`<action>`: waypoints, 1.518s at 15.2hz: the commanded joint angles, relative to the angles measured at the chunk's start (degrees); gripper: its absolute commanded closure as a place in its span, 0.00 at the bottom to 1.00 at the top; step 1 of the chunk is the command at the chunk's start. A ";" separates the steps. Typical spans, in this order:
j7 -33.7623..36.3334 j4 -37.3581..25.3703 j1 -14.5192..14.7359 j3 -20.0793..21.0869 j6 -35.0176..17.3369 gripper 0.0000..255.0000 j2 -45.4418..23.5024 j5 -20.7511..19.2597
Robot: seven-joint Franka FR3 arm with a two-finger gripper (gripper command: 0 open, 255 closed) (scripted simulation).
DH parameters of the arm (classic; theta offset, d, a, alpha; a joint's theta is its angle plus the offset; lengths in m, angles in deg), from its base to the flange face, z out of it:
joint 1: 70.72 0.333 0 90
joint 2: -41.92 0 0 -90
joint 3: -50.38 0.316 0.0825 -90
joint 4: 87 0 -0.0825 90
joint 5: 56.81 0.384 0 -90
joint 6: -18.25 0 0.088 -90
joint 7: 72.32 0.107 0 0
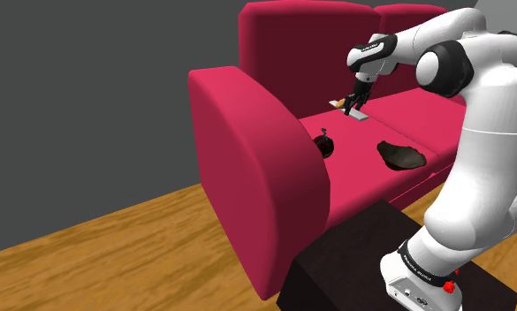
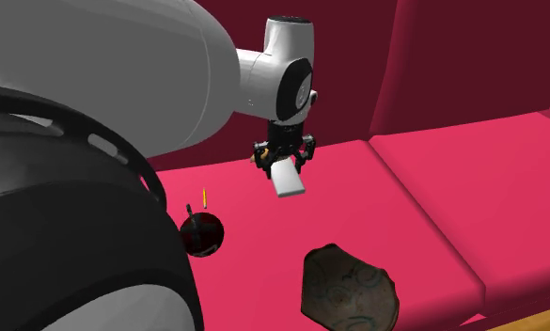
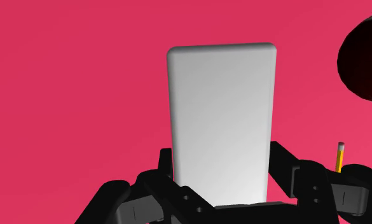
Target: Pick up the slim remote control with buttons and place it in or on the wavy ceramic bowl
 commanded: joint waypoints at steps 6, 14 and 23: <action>-2.08 9.46 -0.10 -1.87 -2.02 1.00 7.79 -2.33; -6.38 25.52 -2.09 -5.71 -6.39 1.00 20.52 -7.67; -11.52 38.17 -7.14 -10.44 -8.07 1.00 33.09 -15.46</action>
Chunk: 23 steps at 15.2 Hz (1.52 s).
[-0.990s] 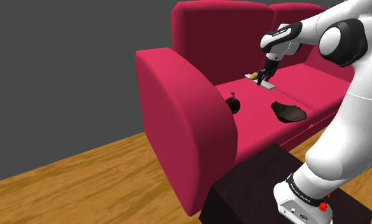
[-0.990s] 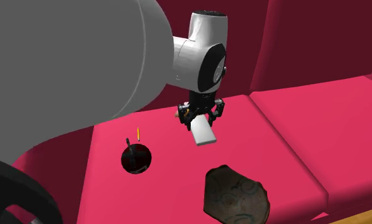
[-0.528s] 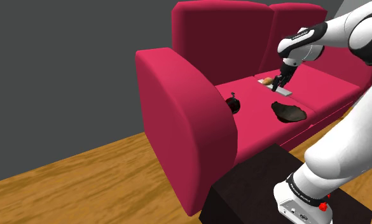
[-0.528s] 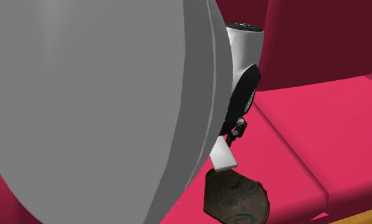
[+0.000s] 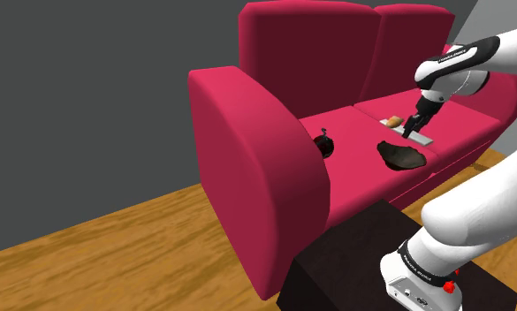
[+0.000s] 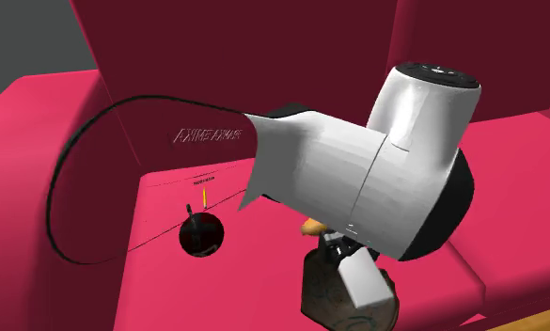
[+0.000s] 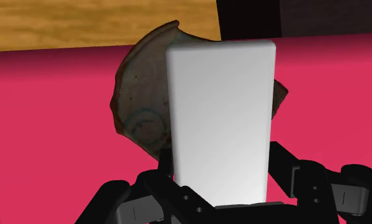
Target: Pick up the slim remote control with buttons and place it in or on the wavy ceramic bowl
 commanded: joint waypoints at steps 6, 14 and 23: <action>-2.85 5.08 -1.74 -2.09 -4.30 1.00 1.02 -1.23; -5.42 7.54 -1.30 -2.90 -10.93 1.00 -3.86 2.09; -5.88 7.82 -1.26 -2.95 -11.85 1.00 -4.64 2.71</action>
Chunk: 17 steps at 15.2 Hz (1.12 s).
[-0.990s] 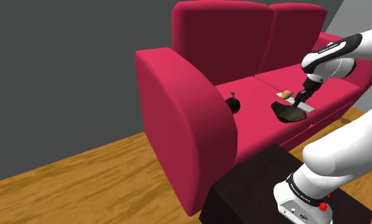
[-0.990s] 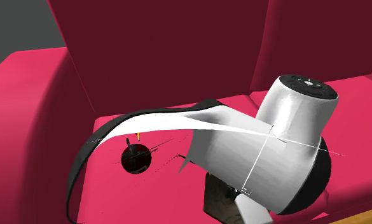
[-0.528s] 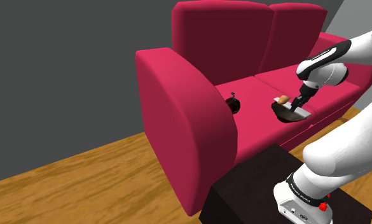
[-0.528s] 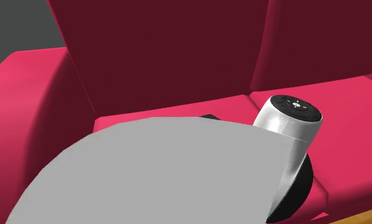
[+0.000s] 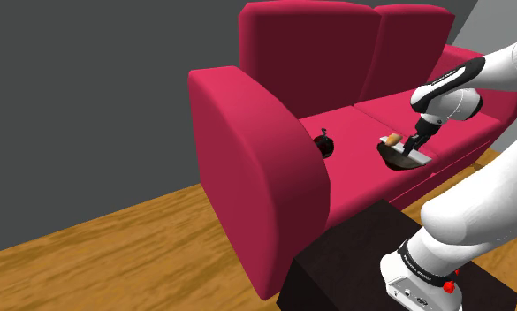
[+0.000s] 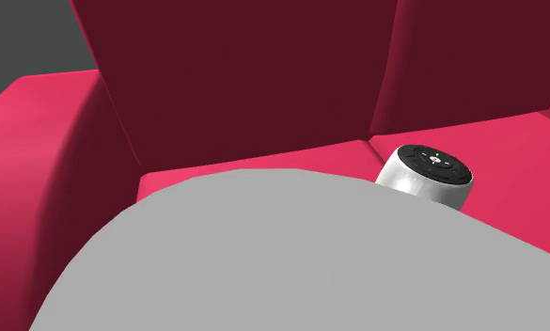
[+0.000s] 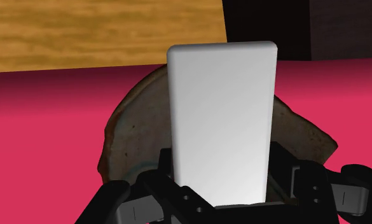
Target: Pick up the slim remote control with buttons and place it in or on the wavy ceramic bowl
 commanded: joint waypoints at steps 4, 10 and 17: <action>0.00 -0.01 0.00 0.00 -0.01 0.00 0.01 0.00; 3.07 -2.89 -0.39 0.72 7.83 0.00 5.85 -4.07; 3.06 -2.89 -0.42 0.75 7.83 0.00 5.84 -4.06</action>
